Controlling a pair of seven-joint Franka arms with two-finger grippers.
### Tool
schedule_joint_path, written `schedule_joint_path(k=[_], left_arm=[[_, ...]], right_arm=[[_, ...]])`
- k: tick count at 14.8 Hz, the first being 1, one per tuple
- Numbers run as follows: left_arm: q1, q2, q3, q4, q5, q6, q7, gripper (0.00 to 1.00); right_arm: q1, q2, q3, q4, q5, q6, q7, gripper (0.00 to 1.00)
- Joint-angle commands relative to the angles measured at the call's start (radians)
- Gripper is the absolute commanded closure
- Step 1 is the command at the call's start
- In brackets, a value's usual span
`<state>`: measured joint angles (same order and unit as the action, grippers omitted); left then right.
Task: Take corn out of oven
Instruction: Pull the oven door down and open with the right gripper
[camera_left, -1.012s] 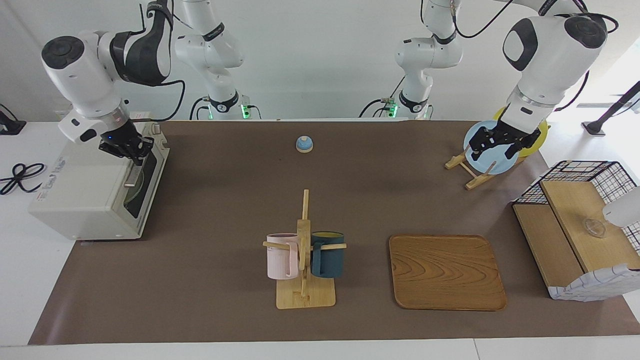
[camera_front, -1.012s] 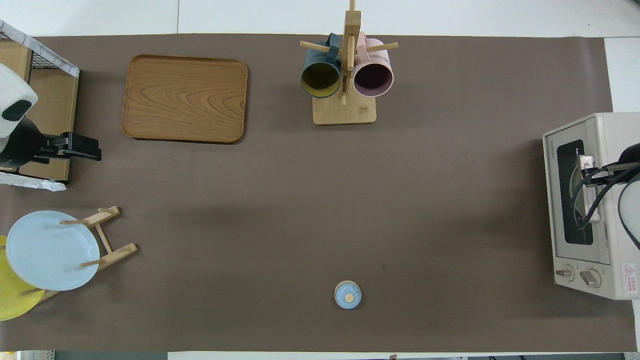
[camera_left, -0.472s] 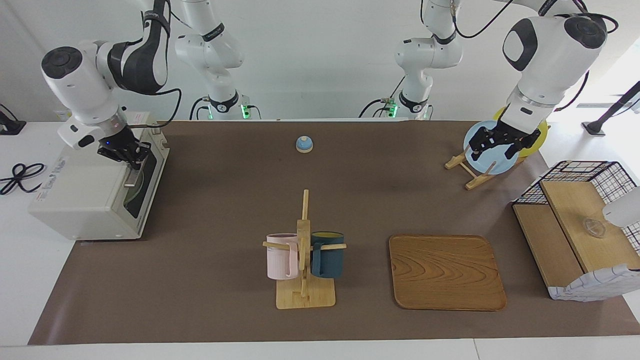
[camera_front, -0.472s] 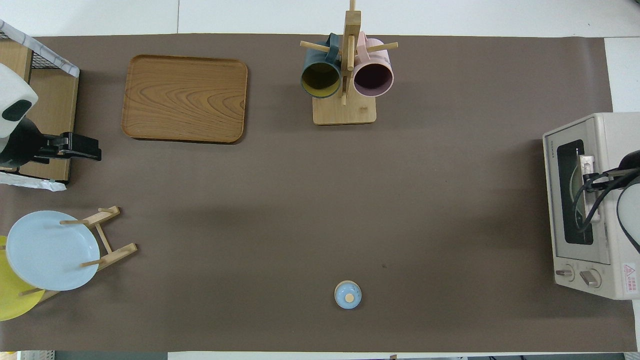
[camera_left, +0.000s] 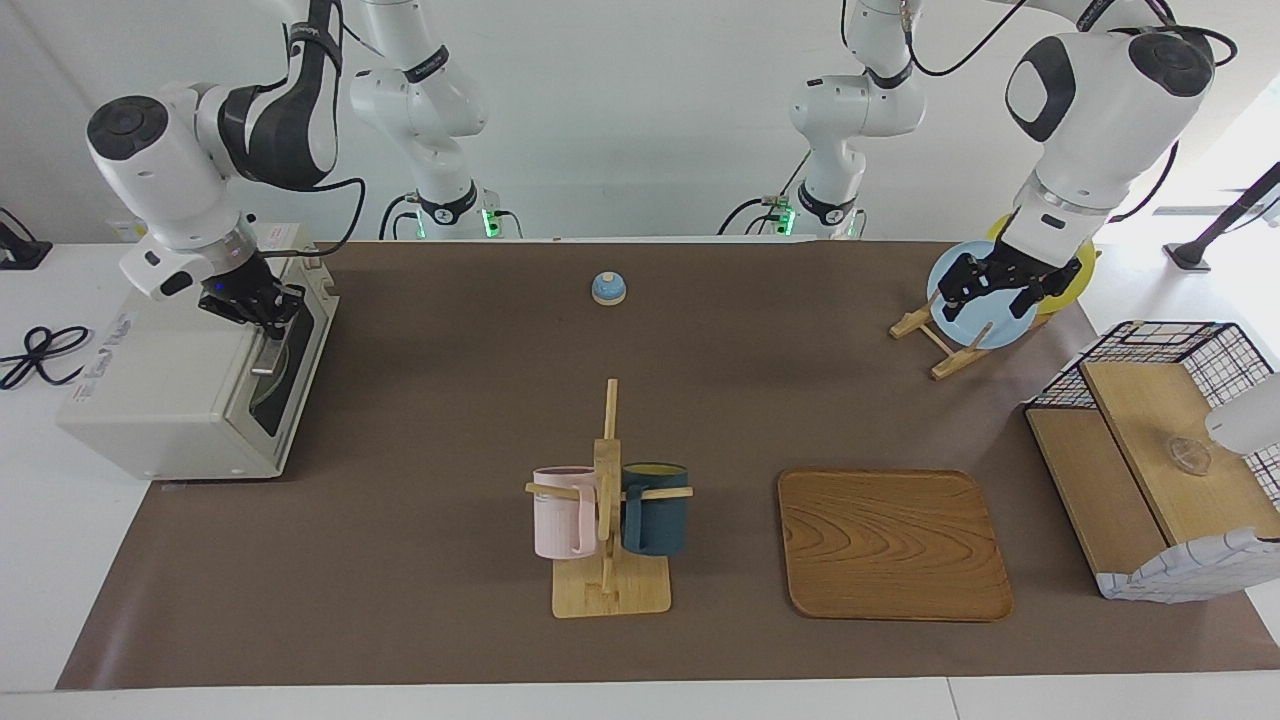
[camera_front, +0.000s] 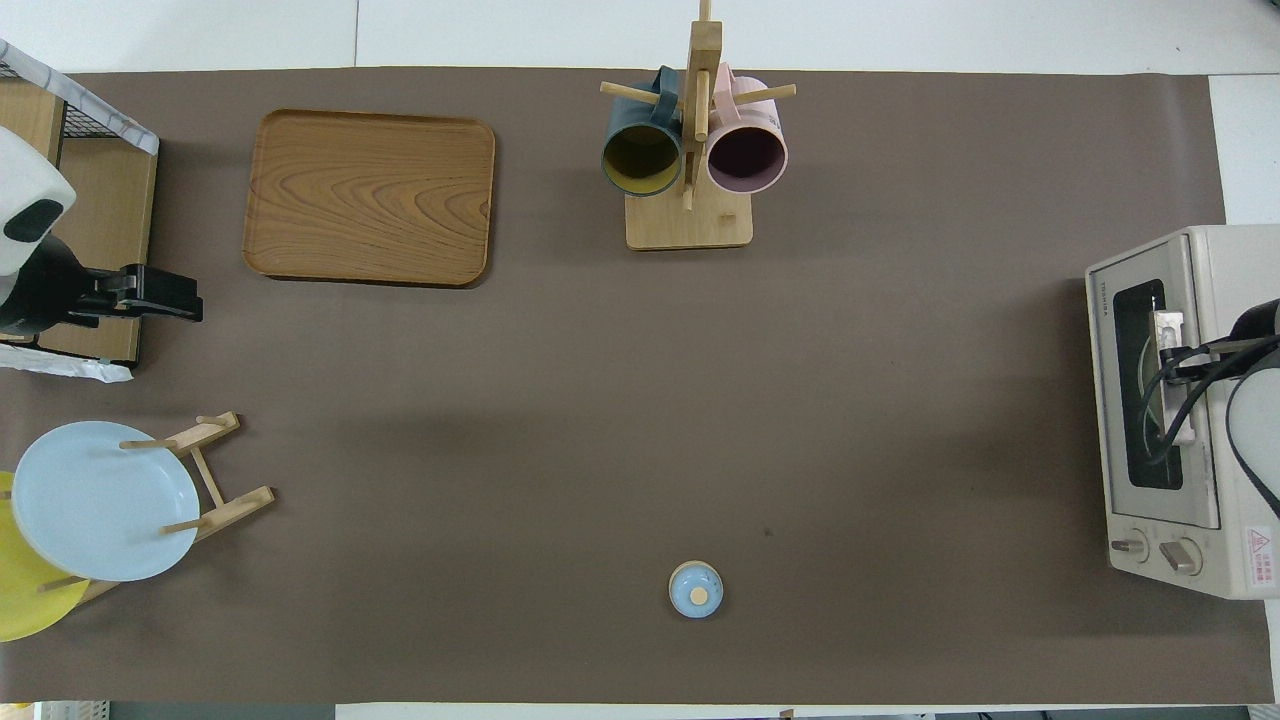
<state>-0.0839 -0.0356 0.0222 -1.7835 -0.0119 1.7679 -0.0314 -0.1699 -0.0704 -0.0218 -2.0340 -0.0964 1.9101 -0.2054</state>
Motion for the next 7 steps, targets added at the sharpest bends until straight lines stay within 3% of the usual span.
schedule_joint_path(k=[1,7], left_arm=[[0.012,-0.009,-0.007,-0.001,0.015,-0.012,0.001,0.00],[0.012,-0.010,-0.007,-0.001,0.015,-0.013,0.001,0.00]], right_arm=[[0.024,0.009,0.003,-0.034,0.018,0.059,0.032,1.00],[0.041,0.035,0.005,-0.052,0.049,0.089,0.046,1.00]])
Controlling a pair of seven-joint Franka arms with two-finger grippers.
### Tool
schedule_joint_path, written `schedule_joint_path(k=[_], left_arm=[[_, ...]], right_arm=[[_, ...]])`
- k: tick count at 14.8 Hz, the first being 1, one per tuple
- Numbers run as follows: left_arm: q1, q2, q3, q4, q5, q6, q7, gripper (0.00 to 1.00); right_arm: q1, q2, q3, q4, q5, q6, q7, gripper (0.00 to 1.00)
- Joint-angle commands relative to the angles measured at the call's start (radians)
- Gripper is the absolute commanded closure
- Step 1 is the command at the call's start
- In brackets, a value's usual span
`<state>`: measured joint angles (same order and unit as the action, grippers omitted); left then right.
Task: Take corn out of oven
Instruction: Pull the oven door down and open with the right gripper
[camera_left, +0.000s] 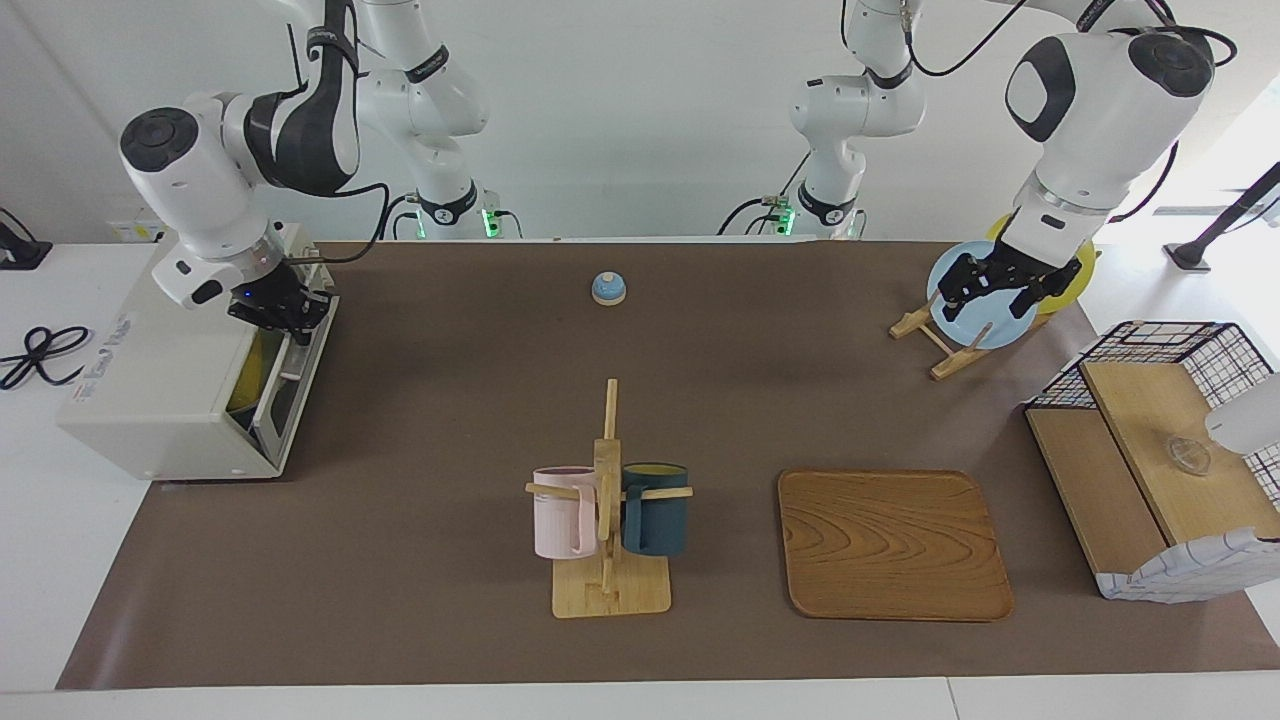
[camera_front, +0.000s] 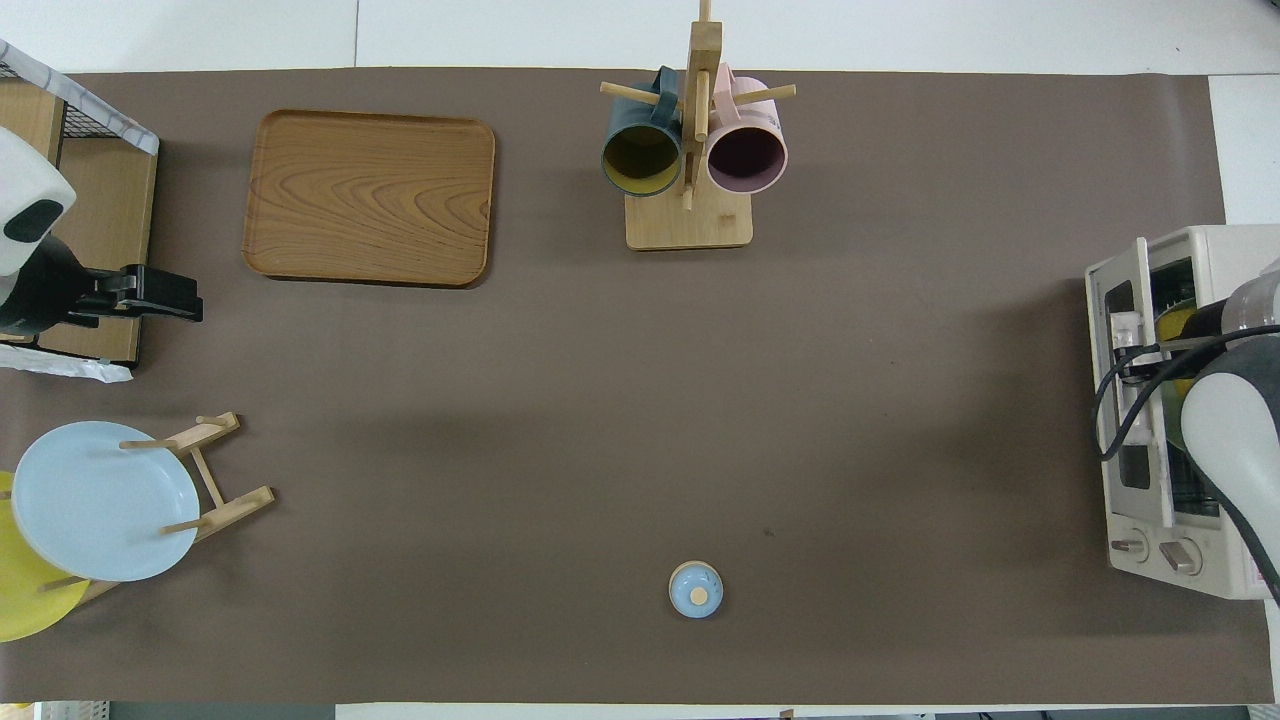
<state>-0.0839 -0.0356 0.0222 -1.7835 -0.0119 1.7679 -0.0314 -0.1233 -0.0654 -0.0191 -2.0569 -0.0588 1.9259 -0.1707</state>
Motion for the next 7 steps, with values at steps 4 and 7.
schedule_joint_path(k=[4,7], left_arm=[[0.012,-0.010,-0.007,-0.001,0.015,-0.012,0.001,0.00],[0.012,-0.010,-0.007,-0.001,0.015,-0.013,0.001,0.00]], right_arm=[[0.030,0.065,0.004,-0.034,0.014,0.114,0.040,1.00],[0.036,0.076,0.005,-0.040,0.016,0.116,0.040,1.00]])
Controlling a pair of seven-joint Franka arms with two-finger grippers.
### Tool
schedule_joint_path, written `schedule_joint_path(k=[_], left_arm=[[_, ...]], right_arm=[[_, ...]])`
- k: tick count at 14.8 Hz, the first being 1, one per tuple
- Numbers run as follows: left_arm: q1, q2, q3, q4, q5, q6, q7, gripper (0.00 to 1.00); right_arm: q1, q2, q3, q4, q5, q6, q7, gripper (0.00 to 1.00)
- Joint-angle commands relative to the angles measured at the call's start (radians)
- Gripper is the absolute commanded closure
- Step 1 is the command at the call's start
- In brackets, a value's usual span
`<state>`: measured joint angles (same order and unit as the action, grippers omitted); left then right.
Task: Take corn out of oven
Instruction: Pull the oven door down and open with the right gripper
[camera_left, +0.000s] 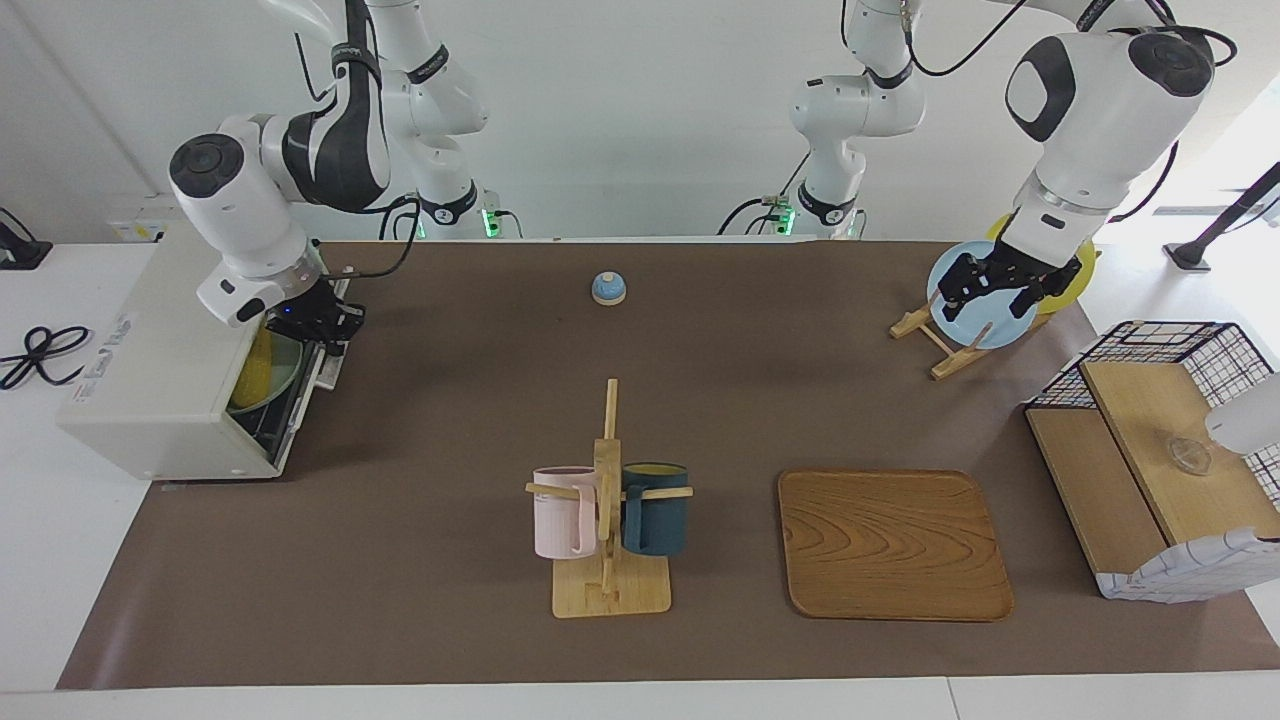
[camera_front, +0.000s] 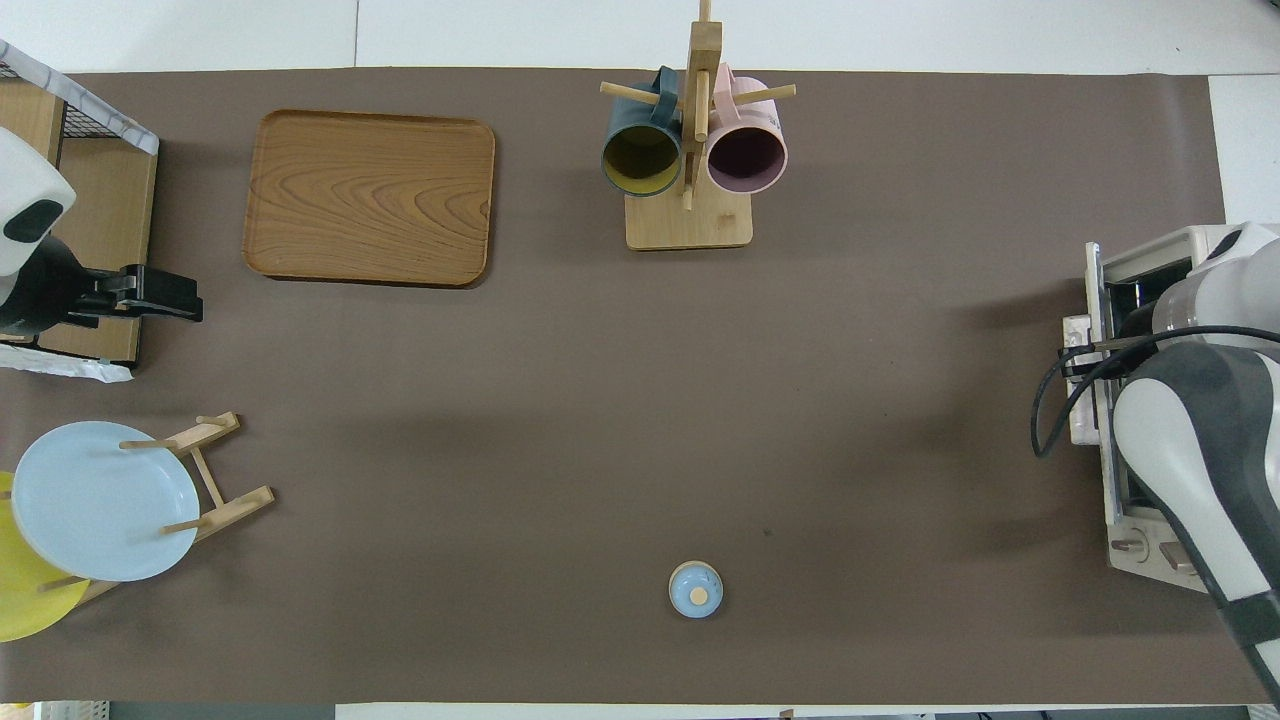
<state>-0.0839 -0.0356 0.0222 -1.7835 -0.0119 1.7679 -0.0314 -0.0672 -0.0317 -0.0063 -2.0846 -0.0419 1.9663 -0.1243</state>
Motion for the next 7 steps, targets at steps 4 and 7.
schedule_joint_path(k=[4,7], left_arm=[[0.010,-0.010,-0.007,-0.001,0.015,-0.012,0.001,0.00],[0.001,-0.020,-0.008,0.002,0.015,-0.012,0.001,0.00]], right_arm=[[-0.017,0.056,-0.006,-0.035,0.022,0.118,0.008,1.00],[0.018,0.076,-0.006,-0.081,0.046,0.210,0.017,1.00]])
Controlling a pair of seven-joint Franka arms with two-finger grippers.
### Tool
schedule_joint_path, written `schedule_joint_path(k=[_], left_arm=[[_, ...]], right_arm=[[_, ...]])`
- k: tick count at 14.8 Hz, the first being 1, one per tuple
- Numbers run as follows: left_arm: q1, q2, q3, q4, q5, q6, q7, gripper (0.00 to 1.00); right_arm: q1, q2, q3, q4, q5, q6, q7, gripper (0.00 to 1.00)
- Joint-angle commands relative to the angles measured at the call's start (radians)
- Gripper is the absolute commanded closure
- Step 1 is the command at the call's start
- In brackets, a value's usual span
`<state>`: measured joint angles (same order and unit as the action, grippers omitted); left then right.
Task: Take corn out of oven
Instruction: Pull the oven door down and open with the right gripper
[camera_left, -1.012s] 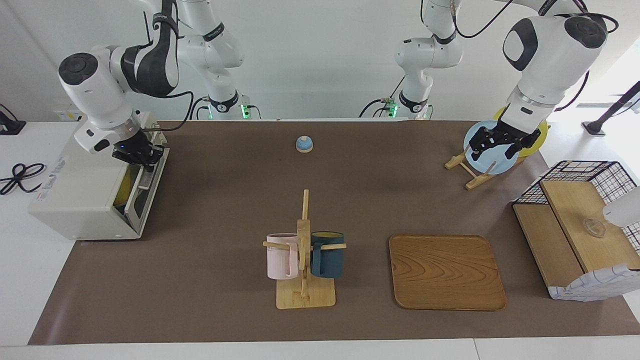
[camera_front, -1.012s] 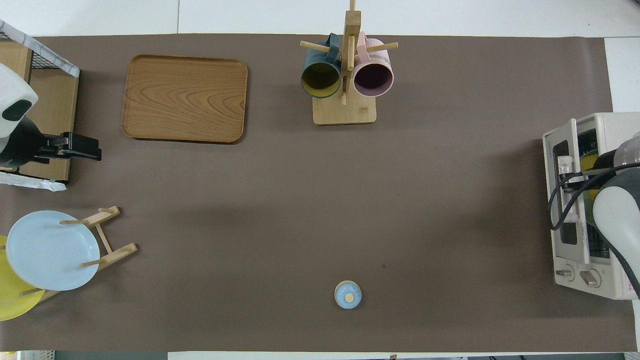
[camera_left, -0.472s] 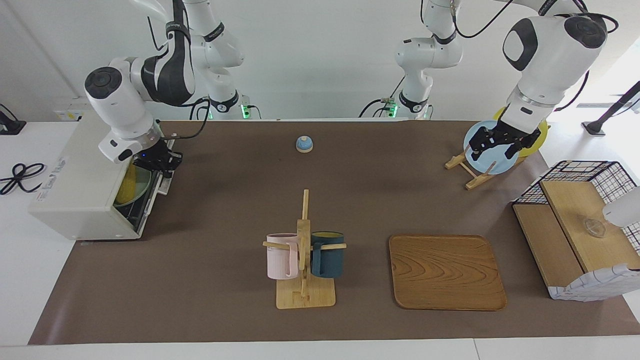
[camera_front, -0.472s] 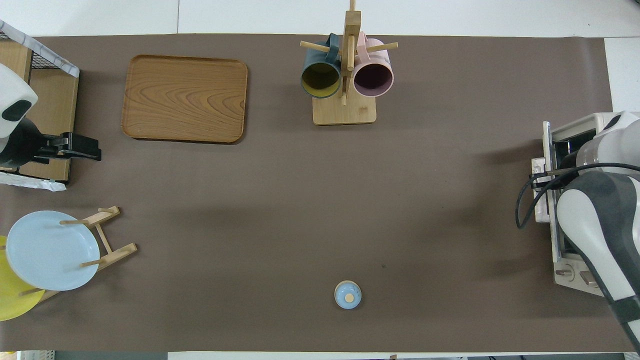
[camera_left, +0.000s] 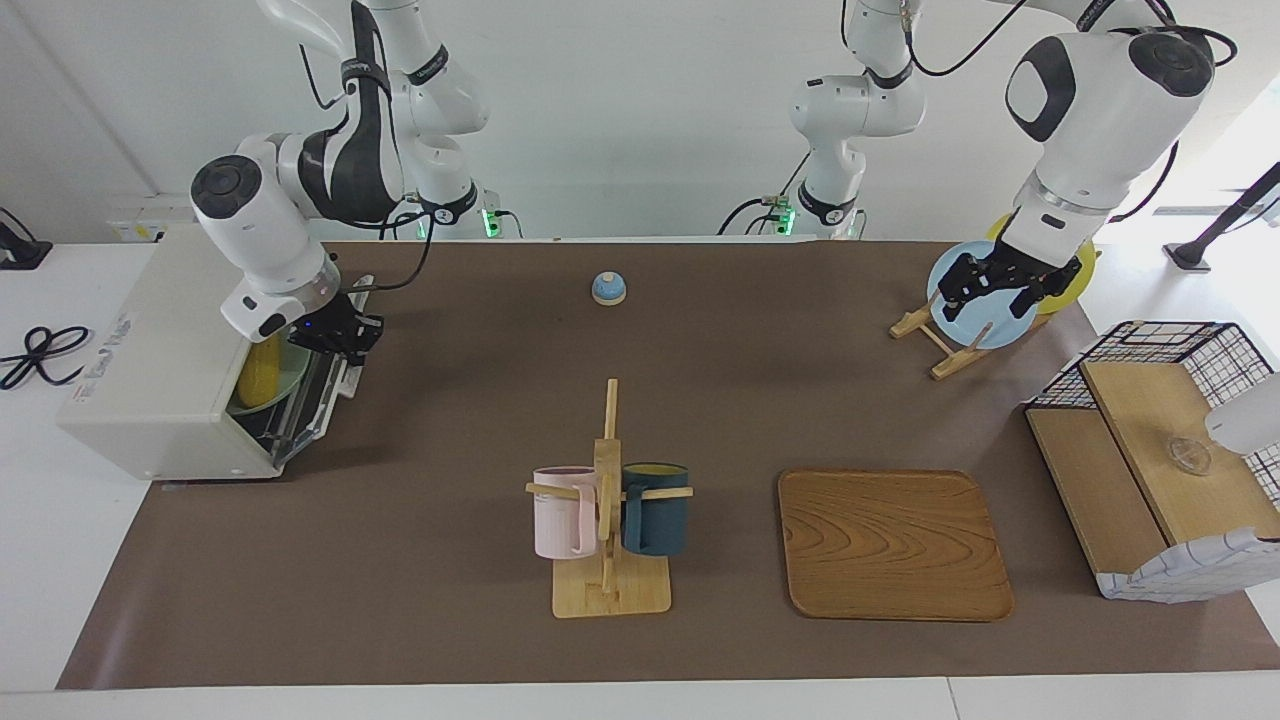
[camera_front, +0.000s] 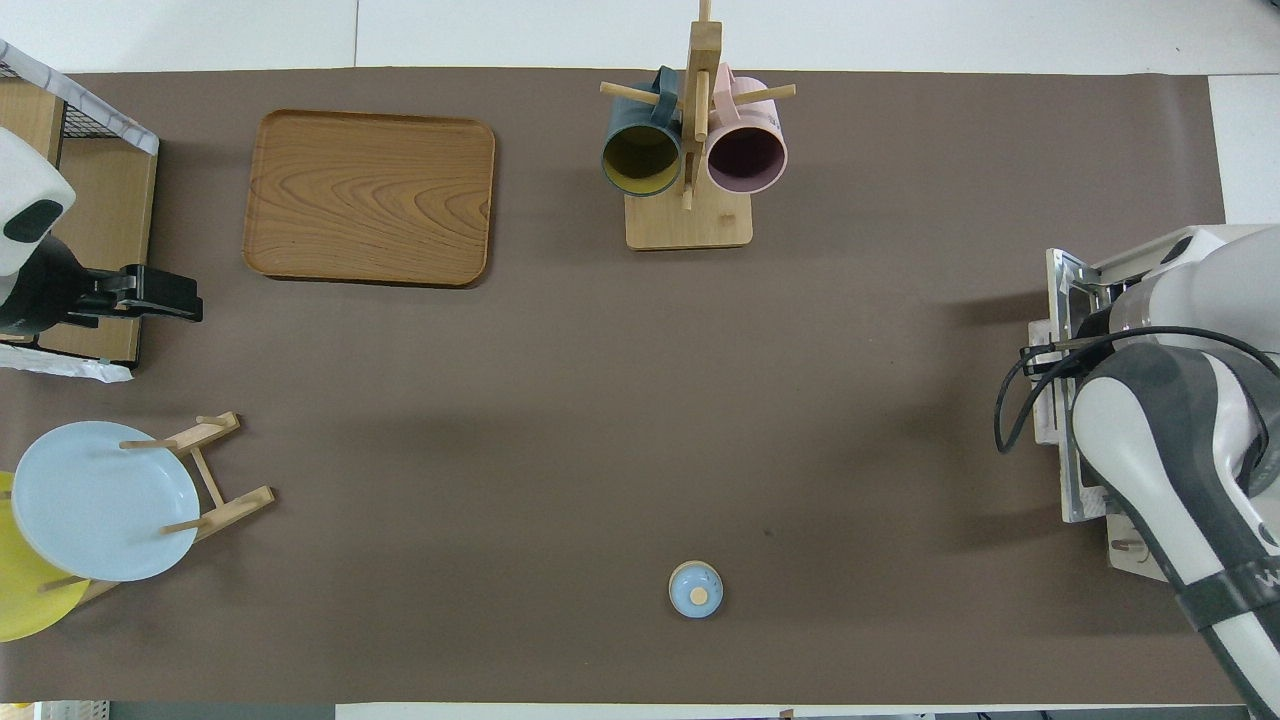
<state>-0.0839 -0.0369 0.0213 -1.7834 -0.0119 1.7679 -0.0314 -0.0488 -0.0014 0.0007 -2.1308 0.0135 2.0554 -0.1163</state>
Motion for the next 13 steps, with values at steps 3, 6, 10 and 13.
schedule_joint_path(k=[3,6,10,13], left_arm=[[0.003,-0.021,-0.007,0.001,0.015,-0.016,0.001,0.00],[0.007,-0.021,-0.006,0.002,0.015,-0.015,-0.001,0.00],[0.006,-0.021,-0.006,0.001,0.015,-0.015,-0.004,0.00],[0.010,-0.021,-0.006,0.001,0.015,-0.008,-0.004,0.00]], right_arm=[[0.018,0.047,-0.010,-0.074,-0.009,0.170,0.036,1.00],[0.046,0.064,-0.010,-0.104,-0.009,0.225,0.043,1.00],[0.050,0.106,-0.010,-0.118,-0.009,0.261,0.050,1.00],[0.050,0.106,-0.010,-0.118,-0.009,0.262,0.066,1.00]])
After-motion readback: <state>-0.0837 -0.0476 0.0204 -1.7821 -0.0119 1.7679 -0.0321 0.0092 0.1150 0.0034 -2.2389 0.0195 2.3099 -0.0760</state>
